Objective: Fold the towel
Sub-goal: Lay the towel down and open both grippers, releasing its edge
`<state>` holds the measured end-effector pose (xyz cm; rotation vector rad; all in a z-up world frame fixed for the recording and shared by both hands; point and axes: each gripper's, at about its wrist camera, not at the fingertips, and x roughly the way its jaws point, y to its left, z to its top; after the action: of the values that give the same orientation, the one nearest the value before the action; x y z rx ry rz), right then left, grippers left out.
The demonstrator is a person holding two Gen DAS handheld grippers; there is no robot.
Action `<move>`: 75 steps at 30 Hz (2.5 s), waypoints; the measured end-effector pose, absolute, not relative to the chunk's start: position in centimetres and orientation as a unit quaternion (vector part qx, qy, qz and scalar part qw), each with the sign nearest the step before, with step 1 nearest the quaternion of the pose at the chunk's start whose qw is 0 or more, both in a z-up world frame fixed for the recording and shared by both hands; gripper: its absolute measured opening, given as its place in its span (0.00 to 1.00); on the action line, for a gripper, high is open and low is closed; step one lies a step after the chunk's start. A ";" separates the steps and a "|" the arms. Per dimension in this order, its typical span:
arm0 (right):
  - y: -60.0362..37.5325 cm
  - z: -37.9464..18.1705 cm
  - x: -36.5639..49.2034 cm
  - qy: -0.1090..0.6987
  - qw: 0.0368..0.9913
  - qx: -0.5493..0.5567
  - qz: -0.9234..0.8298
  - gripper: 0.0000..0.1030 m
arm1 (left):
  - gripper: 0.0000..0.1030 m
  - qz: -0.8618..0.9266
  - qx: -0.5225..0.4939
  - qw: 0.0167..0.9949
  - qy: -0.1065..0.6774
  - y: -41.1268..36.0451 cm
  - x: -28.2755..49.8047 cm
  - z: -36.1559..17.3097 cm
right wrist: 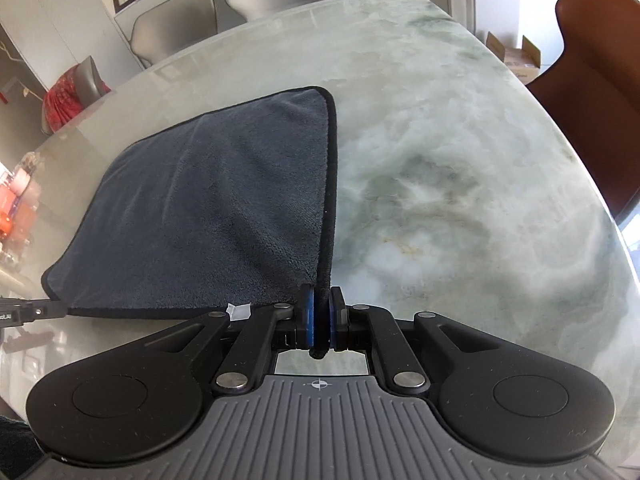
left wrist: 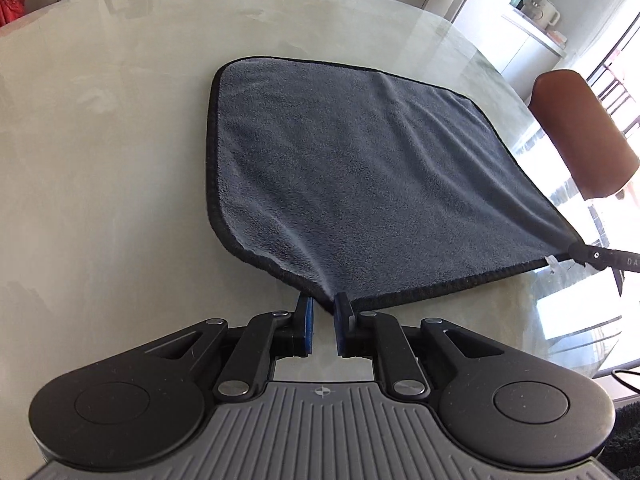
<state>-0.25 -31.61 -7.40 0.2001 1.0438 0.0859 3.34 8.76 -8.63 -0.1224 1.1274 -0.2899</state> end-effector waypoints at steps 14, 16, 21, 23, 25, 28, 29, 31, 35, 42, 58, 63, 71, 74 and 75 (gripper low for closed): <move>-31.9 -8.3 -0.9 0.537 0.838 0.096 0.034 0.12 | 0.11 -0.120 -0.071 0.840 0.524 10.8 4.1 -8.8; -32.3 -7.5 -0.7 0.522 0.847 0.101 0.026 0.15 | 0.12 -0.132 -0.068 0.842 0.518 10.6 4.9 -8.8; -32.3 -5.6 0.5 0.475 0.873 0.105 0.022 0.26 | 0.19 -0.150 -0.065 0.842 0.514 9.7 6.7 -9.4; -32.3 -4.6 1.5 0.446 0.888 0.112 0.009 0.26 | 0.21 -0.156 -0.058 0.839 0.519 9.1 7.2 -9.8; -32.3 -3.7 2.1 0.421 0.899 0.120 0.006 0.27 | 0.22 -0.159 -0.048 0.834 0.526 8.6 7.3 -10.3; -32.0 -3.4 3.7 0.410 0.904 0.115 0.020 0.31 | 0.25 -0.163 -0.047 0.831 0.530 8.3 7.1 -10.8; -31.9 -3.4 4.2 0.411 0.904 0.112 0.024 0.31 | 0.25 -0.164 -0.049 0.831 0.530 8.3 7.0 -10.8; -31.1 -4.0 6.3 0.410 0.906 0.091 0.047 0.31 | 0.25 -0.162 -0.056 0.828 0.535 8.5 7.1 -10.8; -29.9 -5.8 10.5 0.412 0.906 0.054 0.079 0.31 | 0.25 -0.159 -0.057 0.825 0.540 8.6 6.9 -10.7; -28.2 -8.9 18.0 0.433 0.895 0.046 0.102 0.31 | 0.25 -0.152 -0.075 0.823 0.542 9.2 6.5 -10.4; -26.4 -11.7 23.2 0.472 0.875 -0.056 0.097 0.25 | 0.34 -0.163 -0.078 0.814 0.552 9.0 7.3 -10.3; -26.6 -11.5 24.7 0.478 0.871 -0.063 0.099 0.25 | 0.34 -0.165 -0.077 0.815 0.551 9.0 7.3 -10.3; -26.7 -11.5 26.1 0.473 0.870 -0.080 0.112 0.24 | 0.34 -0.165 -0.074 0.817 0.547 9.0 7.1 -10.3; -27.1 -10.6 25.3 0.486 0.864 -0.051 0.119 0.26 | 0.37 -0.164 -0.075 0.817 0.547 8.9 7.1 -10.2; -27.3 -10.1 24.5 0.488 0.863 -0.033 0.128 0.27 | 0.39 -0.163 -0.078 0.817 0.548 9.0 7.1 -10.2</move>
<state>24.46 -27.25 -10.14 -0.0689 1.0232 0.2680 7.13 8.97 -10.20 -0.1669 1.1678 -0.3478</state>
